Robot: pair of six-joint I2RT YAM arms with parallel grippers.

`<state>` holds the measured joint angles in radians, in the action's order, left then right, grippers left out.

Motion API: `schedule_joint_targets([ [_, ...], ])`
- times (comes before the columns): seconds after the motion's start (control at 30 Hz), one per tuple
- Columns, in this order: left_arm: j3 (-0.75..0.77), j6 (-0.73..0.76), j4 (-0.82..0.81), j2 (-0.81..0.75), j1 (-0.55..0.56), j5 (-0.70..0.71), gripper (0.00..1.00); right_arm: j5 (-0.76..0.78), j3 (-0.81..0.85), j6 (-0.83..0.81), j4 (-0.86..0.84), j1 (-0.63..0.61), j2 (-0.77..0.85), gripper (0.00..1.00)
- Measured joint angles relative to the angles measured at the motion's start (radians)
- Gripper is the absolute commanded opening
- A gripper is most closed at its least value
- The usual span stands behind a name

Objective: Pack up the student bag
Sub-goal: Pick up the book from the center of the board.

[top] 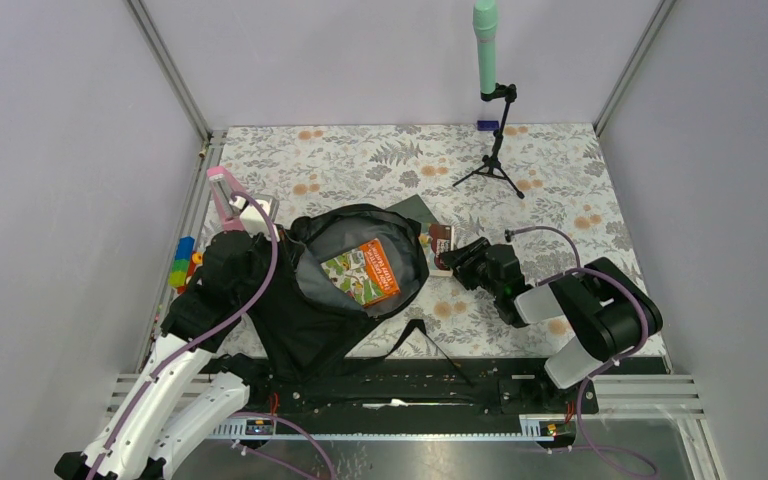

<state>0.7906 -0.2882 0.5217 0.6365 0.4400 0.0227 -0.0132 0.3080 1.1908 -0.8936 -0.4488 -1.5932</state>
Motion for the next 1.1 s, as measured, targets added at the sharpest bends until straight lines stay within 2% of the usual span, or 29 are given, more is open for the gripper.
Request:
schedule_joint_targets([
  [0.13,-0.001,0.0,0.0,0.0,0.0,0.0,0.0,-0.006,-0.008,0.036,-0.006,0.0,0.005,0.56],
  [0.23,-0.001,0.0,0.0,0.0,0.0,0.0,0.0,-0.01,-0.011,0.061,-0.005,0.0,0.008,0.55],
  [0.33,-0.001,0.0,-0.001,0.0,0.0,0.002,0.0,-0.024,-0.011,0.086,-0.004,0.0,0.008,0.48],
  [0.57,-0.003,0.0,-0.002,0.0,0.0,0.008,0.0,-0.043,-0.012,0.154,-0.016,0.0,0.018,0.21],
  [0.67,-0.007,0.0,-0.006,0.0,0.0,0.008,0.0,-0.039,-0.021,0.16,0.0,-0.002,0.063,0.13],
  [0.87,-0.008,0.0,-0.008,0.0,0.0,0.008,0.0,0.029,-0.047,0.107,0.2,-0.003,0.305,0.0],
  [1.1,-0.015,0.0,-0.016,-0.003,0.0,0.007,0.0,0.112,-0.045,-0.033,0.43,-0.003,0.57,0.0],
])
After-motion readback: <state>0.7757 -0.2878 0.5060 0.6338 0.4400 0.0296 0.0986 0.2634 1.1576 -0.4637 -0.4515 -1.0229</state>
